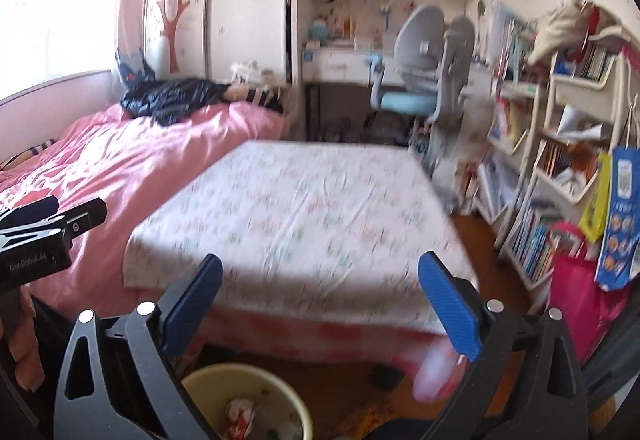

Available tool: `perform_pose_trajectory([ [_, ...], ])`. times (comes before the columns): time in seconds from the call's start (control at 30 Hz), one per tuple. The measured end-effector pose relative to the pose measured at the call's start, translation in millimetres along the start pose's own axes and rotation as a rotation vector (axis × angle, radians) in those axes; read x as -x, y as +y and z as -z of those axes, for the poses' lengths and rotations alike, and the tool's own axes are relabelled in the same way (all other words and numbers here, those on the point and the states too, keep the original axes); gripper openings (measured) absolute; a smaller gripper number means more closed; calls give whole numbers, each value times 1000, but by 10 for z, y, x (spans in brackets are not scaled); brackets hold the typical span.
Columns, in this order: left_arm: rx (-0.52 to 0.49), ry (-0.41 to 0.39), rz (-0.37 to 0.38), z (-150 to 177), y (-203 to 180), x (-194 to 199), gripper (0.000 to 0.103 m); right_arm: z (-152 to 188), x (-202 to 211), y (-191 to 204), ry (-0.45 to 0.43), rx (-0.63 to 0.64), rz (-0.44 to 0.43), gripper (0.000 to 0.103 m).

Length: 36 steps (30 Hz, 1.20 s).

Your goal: Collect trash

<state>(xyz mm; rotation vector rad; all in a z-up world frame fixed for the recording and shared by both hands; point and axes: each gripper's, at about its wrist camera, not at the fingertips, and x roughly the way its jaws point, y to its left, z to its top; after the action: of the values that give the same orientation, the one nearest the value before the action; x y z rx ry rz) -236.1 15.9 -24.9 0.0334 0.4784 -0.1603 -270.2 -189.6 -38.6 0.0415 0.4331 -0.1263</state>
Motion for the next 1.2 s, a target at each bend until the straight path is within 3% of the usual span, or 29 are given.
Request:
perform_pose_trajectory([
  [0.27, 23, -103, -3, -664, 25, -226, 96, -541, -174, -60, -130, 21, 44, 95],
  [0.47, 77, -109, -37, -968, 57, -523, 96, -811, -366, -91, -177, 64, 67, 95],
  [0.6, 66, -93, -62, -923, 29, -681, 96, -785, -489, -172, -142, 0, 73, 95],
  [0.73, 65, -11, -43, -809, -19, -794, 96, -775, -459, -140, -147, -2, 77, 95],
  [0.9, 2, -21, -58, -733, -129, -782, 96, -772, -448, -136, -133, 0, 79, 95],
  [1.2, 6, -22, -58, -691, -140, -786, 96, -787, -507, -117, -111, 9, 90, 95],
])
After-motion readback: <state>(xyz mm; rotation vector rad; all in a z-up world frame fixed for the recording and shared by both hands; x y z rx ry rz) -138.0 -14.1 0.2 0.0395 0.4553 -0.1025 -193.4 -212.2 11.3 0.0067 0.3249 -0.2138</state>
